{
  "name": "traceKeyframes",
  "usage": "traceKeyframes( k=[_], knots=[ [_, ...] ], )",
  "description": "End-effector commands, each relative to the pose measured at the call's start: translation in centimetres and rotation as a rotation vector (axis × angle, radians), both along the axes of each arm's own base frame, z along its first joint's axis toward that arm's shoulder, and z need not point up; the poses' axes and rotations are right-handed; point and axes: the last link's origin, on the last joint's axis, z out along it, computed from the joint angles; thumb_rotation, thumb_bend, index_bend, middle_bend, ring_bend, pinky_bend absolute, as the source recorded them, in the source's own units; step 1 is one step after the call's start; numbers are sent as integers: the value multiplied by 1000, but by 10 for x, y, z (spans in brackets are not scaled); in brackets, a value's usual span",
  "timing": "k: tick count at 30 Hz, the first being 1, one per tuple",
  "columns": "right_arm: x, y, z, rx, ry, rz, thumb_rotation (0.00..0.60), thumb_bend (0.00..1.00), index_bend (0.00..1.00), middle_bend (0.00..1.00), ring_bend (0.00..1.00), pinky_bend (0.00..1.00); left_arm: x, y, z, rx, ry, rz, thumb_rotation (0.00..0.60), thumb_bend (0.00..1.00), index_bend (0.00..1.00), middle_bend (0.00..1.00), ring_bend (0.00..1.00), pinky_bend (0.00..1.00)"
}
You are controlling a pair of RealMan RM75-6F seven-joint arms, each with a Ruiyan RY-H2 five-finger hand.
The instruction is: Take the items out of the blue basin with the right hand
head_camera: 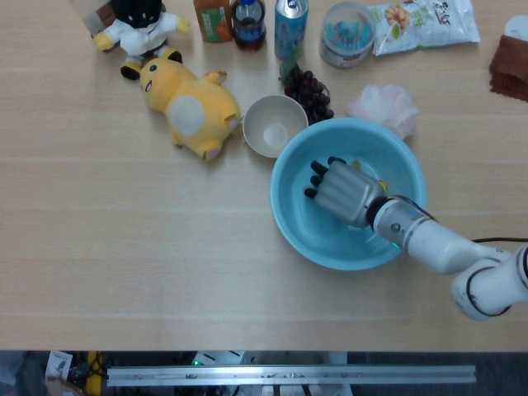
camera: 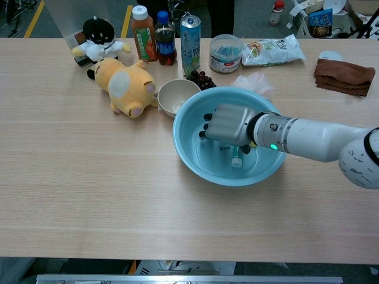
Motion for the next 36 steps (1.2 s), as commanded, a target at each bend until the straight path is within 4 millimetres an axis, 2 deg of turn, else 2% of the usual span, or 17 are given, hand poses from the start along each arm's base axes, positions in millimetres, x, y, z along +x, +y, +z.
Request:
traceKeyframes(
  k=[1,8,12,16,18,24,36],
  knots=[
    [1,-1,-2,-23,-22,2,600,188,194,258,122,331,0,0,0,1,0,1,600,370,260,261,251,257],
    [1,-3,3,-21,-23,-16,600,187,195,258,127,337,-1,-1,1,-1,2,4,600,370,260,261,251,257],
    [-1,-6,24,-23,-14,-34,600,184,195,258,127,337,-1,-1,3,4,4,7,600,370,260,261,251,257],
    [0,-5,42,-19,-2,-44,600,100,194,258,128,337,-1,0,4,5,3,8,600,369,260,261,251,257],
    [-2,-6,45,-18,14,-41,600,64,194,258,128,337,-2,1,3,3,1,7,600,369,260,261,251,257],
    [-12,0,40,-3,72,-13,600,31,195,258,128,349,-2,2,2,3,-8,5,600,369,260,261,251,257],
    [-27,8,24,0,103,32,600,28,195,258,128,349,-4,2,3,0,-11,5,600,370,260,261,251,257]
  ],
)
